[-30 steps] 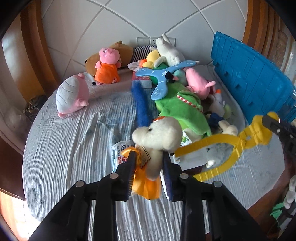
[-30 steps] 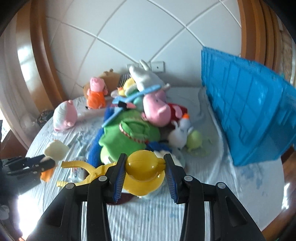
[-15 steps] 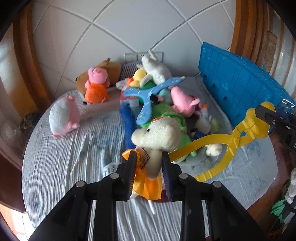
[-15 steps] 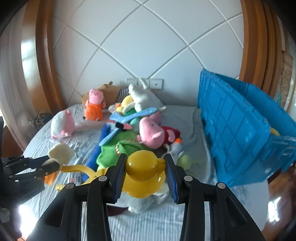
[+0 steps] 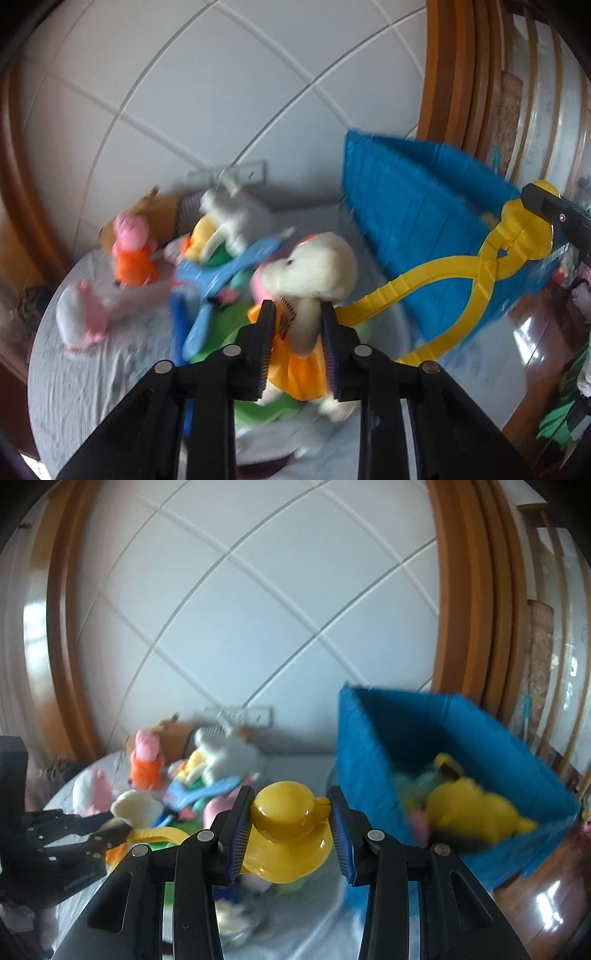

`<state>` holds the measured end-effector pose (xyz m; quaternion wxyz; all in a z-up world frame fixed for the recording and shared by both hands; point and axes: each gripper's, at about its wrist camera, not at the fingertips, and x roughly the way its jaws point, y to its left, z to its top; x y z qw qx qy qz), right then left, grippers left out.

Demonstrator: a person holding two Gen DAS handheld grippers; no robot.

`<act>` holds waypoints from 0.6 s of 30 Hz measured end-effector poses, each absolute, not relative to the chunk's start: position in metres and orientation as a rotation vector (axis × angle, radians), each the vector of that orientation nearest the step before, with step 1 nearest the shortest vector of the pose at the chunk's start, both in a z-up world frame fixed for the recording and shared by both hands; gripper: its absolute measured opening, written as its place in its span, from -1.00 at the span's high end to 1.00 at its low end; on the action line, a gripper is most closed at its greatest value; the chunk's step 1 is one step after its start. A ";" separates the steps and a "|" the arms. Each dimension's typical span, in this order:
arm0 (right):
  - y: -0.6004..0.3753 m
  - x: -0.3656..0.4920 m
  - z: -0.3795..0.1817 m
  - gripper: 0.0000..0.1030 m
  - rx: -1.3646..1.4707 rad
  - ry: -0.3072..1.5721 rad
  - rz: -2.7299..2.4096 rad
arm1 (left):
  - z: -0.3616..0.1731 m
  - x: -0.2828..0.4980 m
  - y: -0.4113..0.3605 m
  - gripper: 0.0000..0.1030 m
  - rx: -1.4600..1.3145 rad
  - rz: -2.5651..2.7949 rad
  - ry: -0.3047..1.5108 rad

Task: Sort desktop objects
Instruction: 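Carry the teddy bear in left tool and scoop in right tool over the blue bin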

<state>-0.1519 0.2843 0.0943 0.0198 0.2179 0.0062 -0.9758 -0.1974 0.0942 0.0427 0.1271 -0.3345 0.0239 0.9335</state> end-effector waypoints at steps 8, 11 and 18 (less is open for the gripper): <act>0.416 -0.170 0.159 0.25 0.517 0.005 -3.112 | 0.124 -0.244 0.244 0.60 -0.757 2.705 0.115; 0.461 -0.182 0.146 0.25 0.583 -0.042 -3.146 | 0.125 -0.266 0.302 0.60 -0.772 2.642 0.151; 0.563 -0.209 0.111 0.25 0.750 -0.158 -3.206 | 0.072 -0.305 0.400 0.60 -0.964 2.472 0.248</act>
